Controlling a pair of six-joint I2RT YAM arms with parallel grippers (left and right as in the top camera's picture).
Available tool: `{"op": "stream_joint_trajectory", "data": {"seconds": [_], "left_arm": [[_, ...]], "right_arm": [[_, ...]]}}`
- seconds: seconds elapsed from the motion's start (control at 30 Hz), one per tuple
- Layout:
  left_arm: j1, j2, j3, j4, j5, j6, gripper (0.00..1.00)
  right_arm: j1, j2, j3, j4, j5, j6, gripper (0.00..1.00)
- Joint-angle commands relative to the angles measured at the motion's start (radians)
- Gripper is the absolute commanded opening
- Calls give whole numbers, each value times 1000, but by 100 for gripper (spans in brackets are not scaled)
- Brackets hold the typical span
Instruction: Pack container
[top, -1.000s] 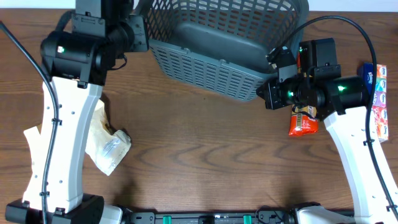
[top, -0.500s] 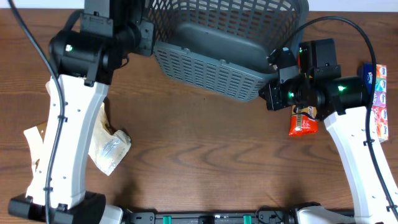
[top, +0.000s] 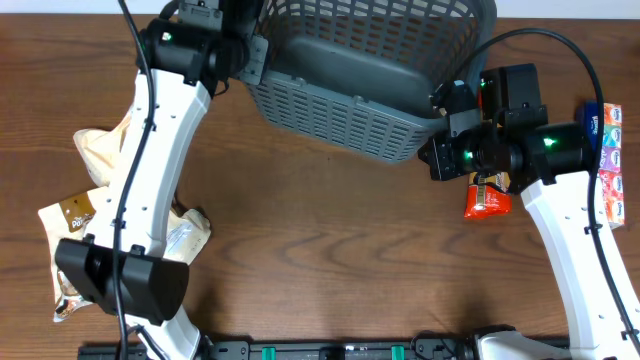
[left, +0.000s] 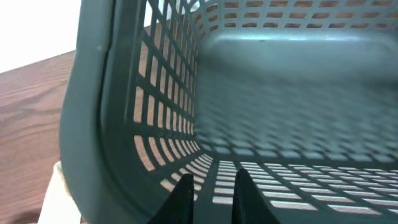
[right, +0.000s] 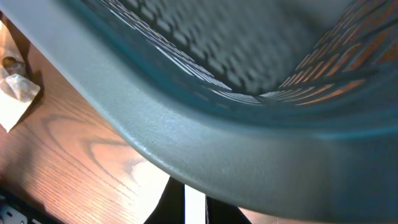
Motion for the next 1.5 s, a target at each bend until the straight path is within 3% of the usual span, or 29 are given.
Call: {"op": "stream_joint_trajectory", "data": {"seconds": [0.0,1.47], "left_arm": [[-5,16,18,-4,-8,36,10],[-5,20,16,-353,-8,-29,10]], "right_arm": [[9,5,16,-2,5,-19,1],[8,5,16,29,117,-19,1]]}}
